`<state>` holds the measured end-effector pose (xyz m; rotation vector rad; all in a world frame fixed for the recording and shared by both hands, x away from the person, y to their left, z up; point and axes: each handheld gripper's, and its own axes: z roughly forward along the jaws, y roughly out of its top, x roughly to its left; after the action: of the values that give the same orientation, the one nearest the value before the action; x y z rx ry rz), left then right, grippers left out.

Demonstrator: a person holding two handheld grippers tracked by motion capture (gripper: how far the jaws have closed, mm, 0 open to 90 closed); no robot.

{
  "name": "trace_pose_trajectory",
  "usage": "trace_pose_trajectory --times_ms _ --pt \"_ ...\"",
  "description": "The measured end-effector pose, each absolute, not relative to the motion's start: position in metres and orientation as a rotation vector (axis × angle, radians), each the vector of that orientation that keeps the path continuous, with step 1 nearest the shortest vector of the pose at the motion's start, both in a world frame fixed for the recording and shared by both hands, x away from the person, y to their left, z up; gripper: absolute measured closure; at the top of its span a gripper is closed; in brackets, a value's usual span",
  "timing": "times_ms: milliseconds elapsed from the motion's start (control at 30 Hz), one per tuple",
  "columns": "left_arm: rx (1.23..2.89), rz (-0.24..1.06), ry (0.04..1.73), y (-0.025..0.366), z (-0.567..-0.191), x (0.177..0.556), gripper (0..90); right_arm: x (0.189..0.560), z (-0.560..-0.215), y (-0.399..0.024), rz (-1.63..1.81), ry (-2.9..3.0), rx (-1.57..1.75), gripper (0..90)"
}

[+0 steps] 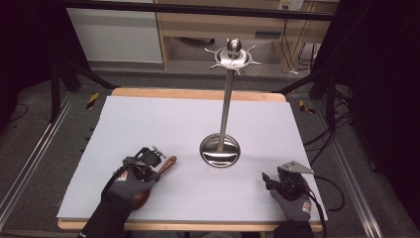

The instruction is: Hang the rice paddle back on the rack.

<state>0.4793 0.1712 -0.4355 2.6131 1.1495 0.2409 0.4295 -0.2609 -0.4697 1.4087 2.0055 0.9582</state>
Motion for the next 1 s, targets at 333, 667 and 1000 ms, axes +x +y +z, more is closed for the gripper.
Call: trace_pose_trajectory --times_ms 333,667,1000 --pt "2.540 0.283 1.134 0.180 -0.426 0.470 77.6 0.429 -0.470 -0.261 0.957 2.005 1.409 36.0" --pt "2.463 0.330 1.115 0.191 -0.414 0.459 77.7 0.429 -0.470 -0.261 0.959 2.003 1.413 36.0" --pt "2.375 0.385 1.098 0.202 -0.401 0.449 77.9 0.429 -0.470 -0.261 0.959 2.004 1.414 36.0"
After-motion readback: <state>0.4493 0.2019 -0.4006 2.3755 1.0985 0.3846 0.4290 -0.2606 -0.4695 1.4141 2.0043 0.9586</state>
